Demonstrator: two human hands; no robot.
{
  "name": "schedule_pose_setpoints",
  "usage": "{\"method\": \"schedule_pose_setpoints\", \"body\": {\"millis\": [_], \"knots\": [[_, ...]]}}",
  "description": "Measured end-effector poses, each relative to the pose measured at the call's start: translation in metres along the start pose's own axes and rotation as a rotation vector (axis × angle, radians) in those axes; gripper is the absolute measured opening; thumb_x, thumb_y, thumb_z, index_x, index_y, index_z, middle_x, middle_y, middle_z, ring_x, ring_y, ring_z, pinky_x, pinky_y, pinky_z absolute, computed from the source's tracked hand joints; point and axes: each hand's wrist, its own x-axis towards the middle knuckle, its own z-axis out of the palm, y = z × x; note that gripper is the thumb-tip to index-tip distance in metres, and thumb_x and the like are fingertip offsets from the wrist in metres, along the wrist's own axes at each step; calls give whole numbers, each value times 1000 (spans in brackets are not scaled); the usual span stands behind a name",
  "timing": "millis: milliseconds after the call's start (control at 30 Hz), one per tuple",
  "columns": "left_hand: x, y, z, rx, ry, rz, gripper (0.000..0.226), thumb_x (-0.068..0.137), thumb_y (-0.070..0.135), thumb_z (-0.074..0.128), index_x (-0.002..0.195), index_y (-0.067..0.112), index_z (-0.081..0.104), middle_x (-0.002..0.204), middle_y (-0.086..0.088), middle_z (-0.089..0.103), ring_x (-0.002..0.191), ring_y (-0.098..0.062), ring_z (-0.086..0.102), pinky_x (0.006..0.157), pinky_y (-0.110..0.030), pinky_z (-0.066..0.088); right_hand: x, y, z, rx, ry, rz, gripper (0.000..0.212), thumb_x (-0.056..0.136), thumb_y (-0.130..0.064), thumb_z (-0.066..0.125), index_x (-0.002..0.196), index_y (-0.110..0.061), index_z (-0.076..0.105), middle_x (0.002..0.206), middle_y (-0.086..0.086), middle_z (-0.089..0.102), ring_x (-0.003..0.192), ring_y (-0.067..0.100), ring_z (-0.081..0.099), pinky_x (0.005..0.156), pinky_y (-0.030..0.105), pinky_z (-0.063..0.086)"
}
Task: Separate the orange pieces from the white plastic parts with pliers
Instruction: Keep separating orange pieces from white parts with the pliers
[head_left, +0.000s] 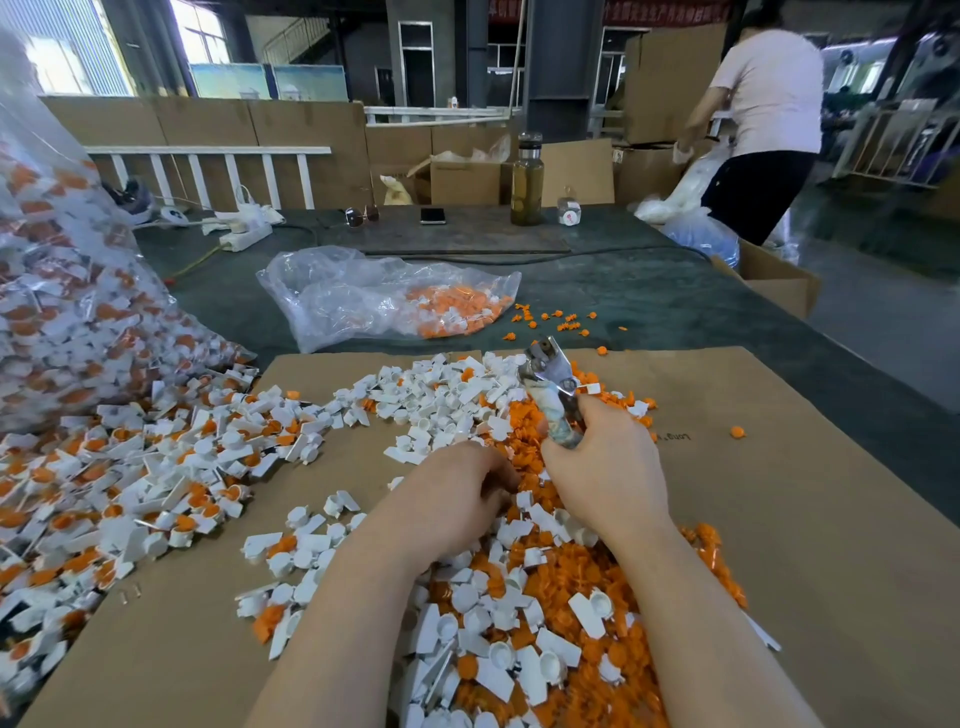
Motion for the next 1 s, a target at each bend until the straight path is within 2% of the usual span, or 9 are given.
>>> {"method": "schedule_pose_setpoints", "body": {"millis": [233, 333, 400, 500, 633, 733, 833, 900, 1000], "knots": [[1, -4, 1, -82, 78, -70, 15, 98, 18, 55, 100, 28, 66, 103, 8, 61, 91, -5, 57, 75, -15, 45, 1, 1, 0, -3, -22, 5, 30, 86, -25, 62, 65, -32, 41, 57, -10, 50, 49, 7, 46, 44, 19, 27], [0, -2, -4, -309, 190, -183, 13, 98, 22, 58, 93, 32, 63, 94, 14, 66, 84, 1, 62, 67, -12, 45, 2, 2, 0, 66, -54, -5, 20, 89, -30, 63, 73, -30, 50, 64, -9, 56, 56, 8, 52, 46, 22, 35], [-1, 1, -7, -569, 267, -245, 11, 98, 19, 60, 94, 28, 66, 81, 9, 73, 74, 0, 67, 63, -14, 50, 2, 2, 0, 138, -91, -18, 12, 89, -35, 63, 81, -28, 57, 71, -9, 61, 63, 9, 59, 52, 29, 49], [-3, 10, -10, -944, 310, -293, 14, 98, 8, 59, 97, 16, 69, 73, 0, 75, 70, -9, 72, 69, -23, 59, 0, -3, 1, 239, -125, -55, 15, 86, -38, 67, 88, -24, 63, 75, -8, 64, 69, 9, 60, 63, 35, 53], [-3, 16, -12, -1048, 328, -242, 15, 94, 1, 62, 91, 13, 71, 71, -1, 75, 69, -8, 72, 65, -17, 57, -1, -4, 2, 286, -118, -57, 16, 84, -35, 71, 94, -24, 66, 82, -10, 68, 79, 8, 64, 73, 41, 56], [-3, 14, -12, -912, 369, -216, 14, 91, 5, 68, 93, 19, 73, 78, 3, 76, 72, -6, 72, 61, -13, 53, -1, -3, 3, 278, -109, -45, 18, 84, -36, 71, 97, -25, 65, 84, -13, 67, 79, 5, 62, 72, 36, 56], [0, 9, -6, -366, 405, -244, 21, 93, 17, 67, 103, 36, 68, 105, 17, 66, 91, -3, 64, 74, -17, 50, 0, -3, 4, 224, -90, -44, 23, 85, -39, 70, 101, -25, 62, 87, -13, 65, 79, 4, 60, 69, 29, 54], [1, 5, -1, -92, 343, -216, 30, 95, 20, 63, 121, 35, 65, 120, 11, 53, 104, -10, 58, 86, -21, 47, 1, -2, 4, 200, -74, -35, 20, 85, -38, 69, 98, -24, 62, 87, -12, 65, 79, 5, 61, 70, 31, 55], [4, 1, 4, -8, 313, -207, 32, 94, 15, 62, 123, 29, 67, 117, 6, 46, 101, -13, 56, 82, -19, 45, 2, -2, 4, 182, -57, -28, 18, 86, -37, 67, 96, -23, 61, 83, -11, 64, 77, 8, 61, 70, 36, 56]]}}
